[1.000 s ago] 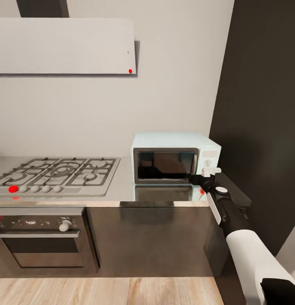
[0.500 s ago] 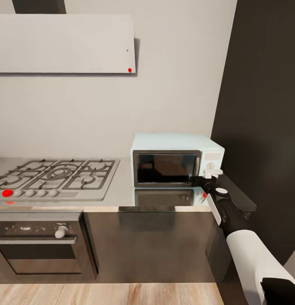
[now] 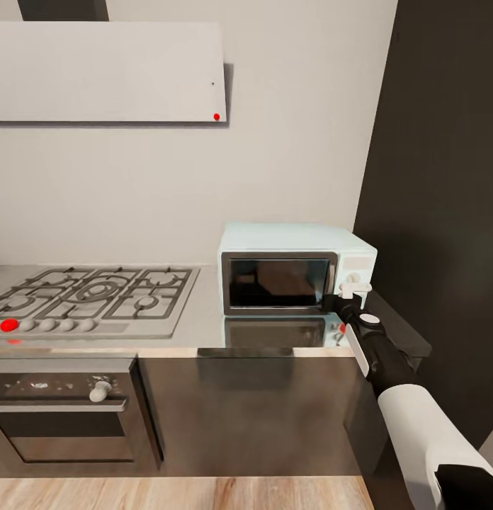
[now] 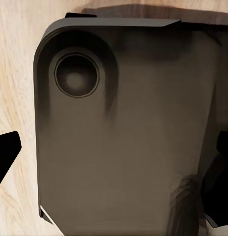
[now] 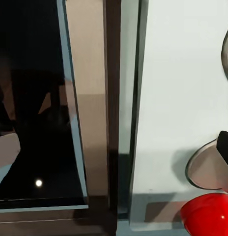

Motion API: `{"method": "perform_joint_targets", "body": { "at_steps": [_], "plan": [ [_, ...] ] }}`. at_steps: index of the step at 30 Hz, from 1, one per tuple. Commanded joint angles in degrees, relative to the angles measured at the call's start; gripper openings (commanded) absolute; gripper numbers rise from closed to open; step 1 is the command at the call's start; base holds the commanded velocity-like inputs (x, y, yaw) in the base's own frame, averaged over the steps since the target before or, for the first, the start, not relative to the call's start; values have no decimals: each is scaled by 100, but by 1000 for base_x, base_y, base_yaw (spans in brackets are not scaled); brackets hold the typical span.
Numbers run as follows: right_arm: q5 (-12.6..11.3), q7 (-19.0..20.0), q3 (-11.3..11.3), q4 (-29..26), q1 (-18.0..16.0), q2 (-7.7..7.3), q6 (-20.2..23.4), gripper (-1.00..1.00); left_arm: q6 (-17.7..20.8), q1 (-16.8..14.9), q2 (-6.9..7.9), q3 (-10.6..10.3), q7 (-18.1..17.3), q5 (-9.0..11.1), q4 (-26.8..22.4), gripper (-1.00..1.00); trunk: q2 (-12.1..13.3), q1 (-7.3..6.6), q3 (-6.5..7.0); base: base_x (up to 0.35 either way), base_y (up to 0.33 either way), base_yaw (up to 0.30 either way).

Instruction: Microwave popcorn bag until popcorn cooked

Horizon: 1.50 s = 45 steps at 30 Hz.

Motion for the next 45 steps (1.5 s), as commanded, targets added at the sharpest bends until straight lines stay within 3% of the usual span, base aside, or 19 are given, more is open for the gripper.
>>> {"method": "perform_joint_targets", "body": {
  "at_steps": [1,5,8,9,23,26,29,45],
  "plan": [
    [2,28,-6,-15,0,1,34,100,-7,1,-1,-2,-4,41,-5,100,-1,1,-4,0,0,0],
    [25,38,1,-50,0,-7,92,100,-7,1,-1,-2,-3,41,-3,100,-1,1,-4,0,0,0],
    [43,41,10,-148,2,-2,484,100,-7,1,-1,0,-5,41,-2,100,-1,1,-4,0,0,0],
    [45,41,11,-209,0,3,558,-100,-7,1,-1,-1,-4,41,-3,100,-1,1,-4,0,0,0],
    [11,130,38,-254,13,16,671,-100,-7,1,-34,30,-2,41,-31,100,-1,1,-4,0,0,0],
    [253,145,38,-255,13,19,671,-100,-7,1,-40,36,-2,41,-30,100,-1,1,-4,0,0,0],
    [312,136,38,-257,13,9,671,-100,-7,1,-44,41,-8,41,-31,100,-1,1,-4,0,0,0],
    [-12,135,38,-257,13,8,671,-100,-7,1,-88,41,-3,41,-28,100,-1,1,-4,-146,0,0]
  ]
}}
